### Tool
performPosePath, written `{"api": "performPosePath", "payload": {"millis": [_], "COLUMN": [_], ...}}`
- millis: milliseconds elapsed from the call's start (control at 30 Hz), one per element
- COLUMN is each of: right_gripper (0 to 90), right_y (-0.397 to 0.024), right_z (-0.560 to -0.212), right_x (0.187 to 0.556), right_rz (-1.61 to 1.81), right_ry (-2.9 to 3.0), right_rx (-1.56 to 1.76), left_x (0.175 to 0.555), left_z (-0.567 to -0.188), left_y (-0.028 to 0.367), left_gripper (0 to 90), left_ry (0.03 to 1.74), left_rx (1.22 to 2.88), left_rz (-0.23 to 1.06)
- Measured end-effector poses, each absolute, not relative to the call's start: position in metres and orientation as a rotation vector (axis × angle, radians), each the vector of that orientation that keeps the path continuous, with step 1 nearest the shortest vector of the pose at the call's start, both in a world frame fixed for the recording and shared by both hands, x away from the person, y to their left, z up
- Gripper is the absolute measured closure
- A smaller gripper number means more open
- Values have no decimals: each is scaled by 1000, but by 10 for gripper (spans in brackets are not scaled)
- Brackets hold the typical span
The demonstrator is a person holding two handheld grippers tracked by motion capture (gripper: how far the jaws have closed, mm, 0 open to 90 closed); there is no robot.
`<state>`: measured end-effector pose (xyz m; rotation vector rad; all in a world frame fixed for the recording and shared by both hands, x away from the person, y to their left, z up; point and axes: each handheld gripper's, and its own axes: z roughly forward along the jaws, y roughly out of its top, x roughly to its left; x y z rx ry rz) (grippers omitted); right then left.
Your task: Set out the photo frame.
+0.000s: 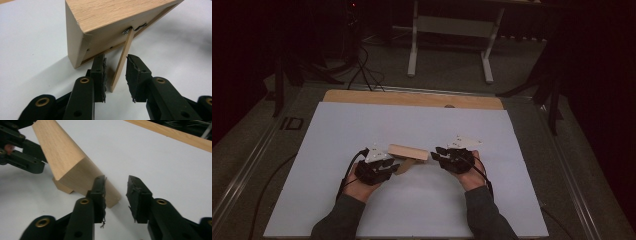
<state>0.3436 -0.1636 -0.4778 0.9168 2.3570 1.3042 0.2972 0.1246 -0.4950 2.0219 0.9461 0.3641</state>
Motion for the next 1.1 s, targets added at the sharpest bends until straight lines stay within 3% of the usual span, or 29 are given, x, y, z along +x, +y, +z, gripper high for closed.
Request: {"api": "performPosePath", "payload": {"millis": [367,700,1100], "right_gripper": [849,867,894], "right_y": [-158,-147,-139], "right_z": [-481,-479,-482], "right_x": [348,351,354], "right_rz": [1317,1350,1351], "right_ry": [2323,2298,2298], "right_rx": [955,963,963], "left_x": [298,300,304], "left_z": [-493,-493,-491], "left_y": [121,119,121], "left_gripper": [785,890,895], "left_ry": [920,939,977], "left_rx": [2033,2041,2019], "left_rz": [358,371,371]}}
